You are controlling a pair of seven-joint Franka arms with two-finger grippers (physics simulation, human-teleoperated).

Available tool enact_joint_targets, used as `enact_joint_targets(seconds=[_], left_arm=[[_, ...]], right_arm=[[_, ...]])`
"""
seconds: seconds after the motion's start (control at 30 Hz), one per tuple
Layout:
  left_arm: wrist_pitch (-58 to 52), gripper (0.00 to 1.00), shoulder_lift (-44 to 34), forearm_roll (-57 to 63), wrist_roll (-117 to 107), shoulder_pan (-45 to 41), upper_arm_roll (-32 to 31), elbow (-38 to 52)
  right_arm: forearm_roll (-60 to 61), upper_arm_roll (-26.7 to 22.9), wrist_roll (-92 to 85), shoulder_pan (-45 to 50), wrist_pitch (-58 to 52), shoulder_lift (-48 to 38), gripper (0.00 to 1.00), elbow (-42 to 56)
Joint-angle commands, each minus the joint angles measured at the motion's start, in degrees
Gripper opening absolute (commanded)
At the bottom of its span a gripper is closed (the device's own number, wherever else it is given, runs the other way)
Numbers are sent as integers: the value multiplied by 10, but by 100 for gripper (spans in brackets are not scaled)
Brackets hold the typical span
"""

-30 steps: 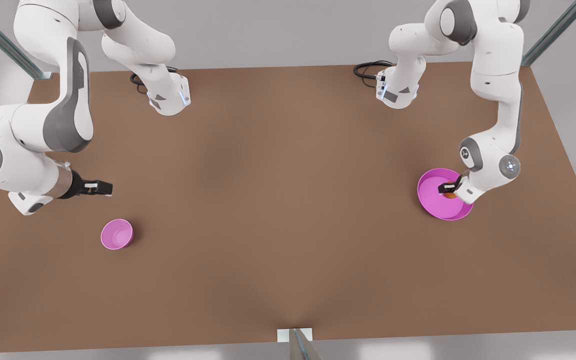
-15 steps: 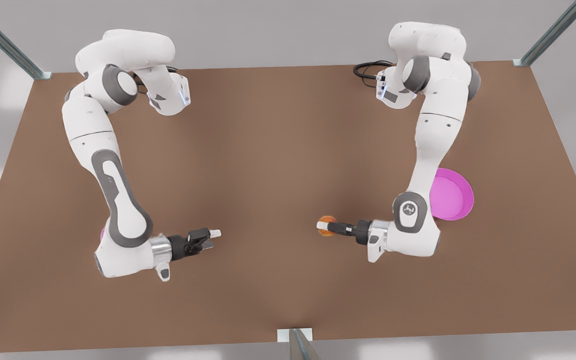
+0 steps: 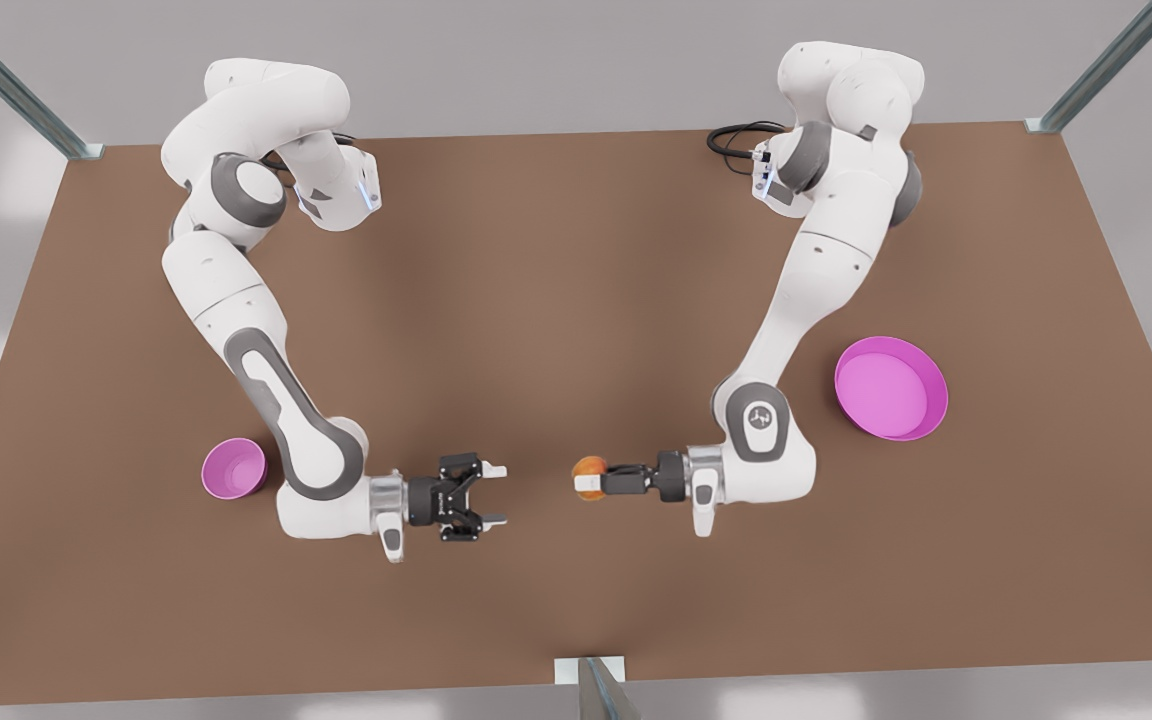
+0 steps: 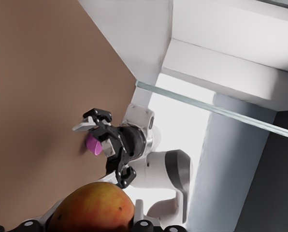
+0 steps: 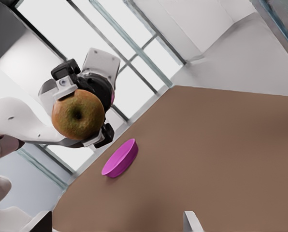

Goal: Use the left arm to pick up the apple from the plate, transfer it to the gripper of the right arm, and then use the right arm to place it into the bowl

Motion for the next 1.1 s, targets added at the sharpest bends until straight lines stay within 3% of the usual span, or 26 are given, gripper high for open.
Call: enact_joint_targets(seconds=[0.0, 0.17, 0.43, 1.07], left_arm=[[16, 68, -1, 6, -24, -3, -1, 0], [23, 68, 1, 4, -27, -18, 0, 1], [27, 68, 1, 3, -27, -21, 0, 0], [41, 68, 1, 2, -29, -30, 0, 1]], right_arm=[[12, 11, -422, 0, 24, 7, 100, 6], [12, 59, -420, 3, 78, 21, 100, 5], [23, 92, -420, 3, 81, 25, 100, -6], [36, 112, -412, 46, 148, 24, 100, -3]])
